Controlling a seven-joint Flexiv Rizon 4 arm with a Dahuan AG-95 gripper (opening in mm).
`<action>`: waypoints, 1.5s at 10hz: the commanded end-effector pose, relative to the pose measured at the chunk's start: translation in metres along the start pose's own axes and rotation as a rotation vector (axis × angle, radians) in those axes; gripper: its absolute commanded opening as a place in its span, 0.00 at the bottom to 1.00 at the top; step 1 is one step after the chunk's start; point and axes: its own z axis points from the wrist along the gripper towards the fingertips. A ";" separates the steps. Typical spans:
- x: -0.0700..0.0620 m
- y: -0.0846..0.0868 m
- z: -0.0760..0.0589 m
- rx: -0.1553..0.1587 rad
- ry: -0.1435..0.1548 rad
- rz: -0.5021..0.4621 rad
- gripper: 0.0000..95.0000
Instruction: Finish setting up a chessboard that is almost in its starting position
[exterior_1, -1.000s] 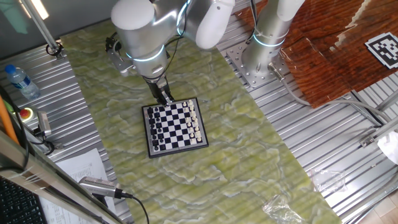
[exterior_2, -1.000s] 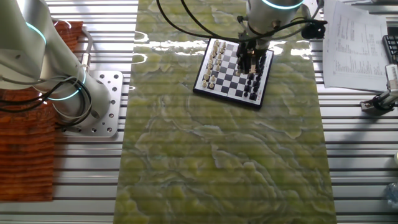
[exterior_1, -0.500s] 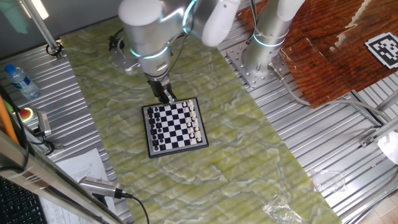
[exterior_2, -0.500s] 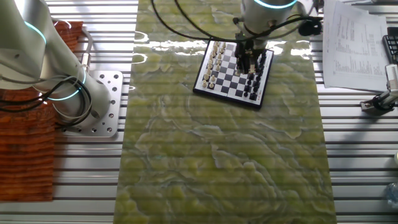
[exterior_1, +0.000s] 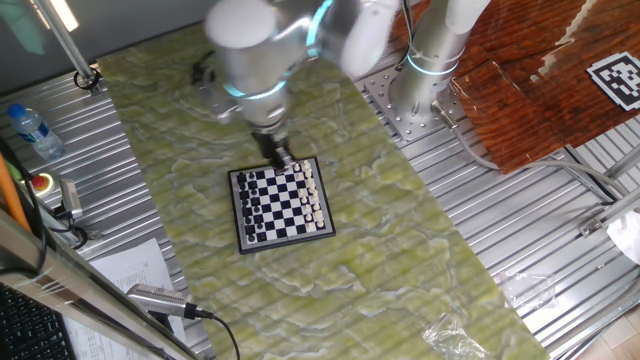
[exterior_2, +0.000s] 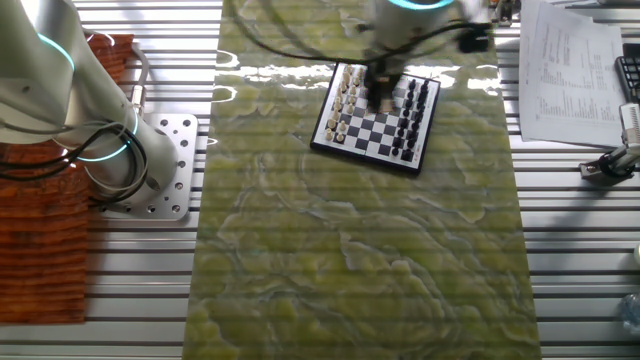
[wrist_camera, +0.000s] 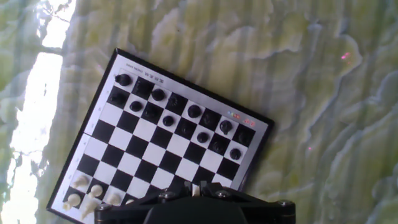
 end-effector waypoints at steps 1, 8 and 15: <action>0.014 0.000 0.011 -0.014 -0.018 -0.001 0.00; 0.004 0.025 0.022 -0.023 -0.065 0.011 0.00; -0.003 0.022 0.035 -0.019 -0.063 -0.010 0.00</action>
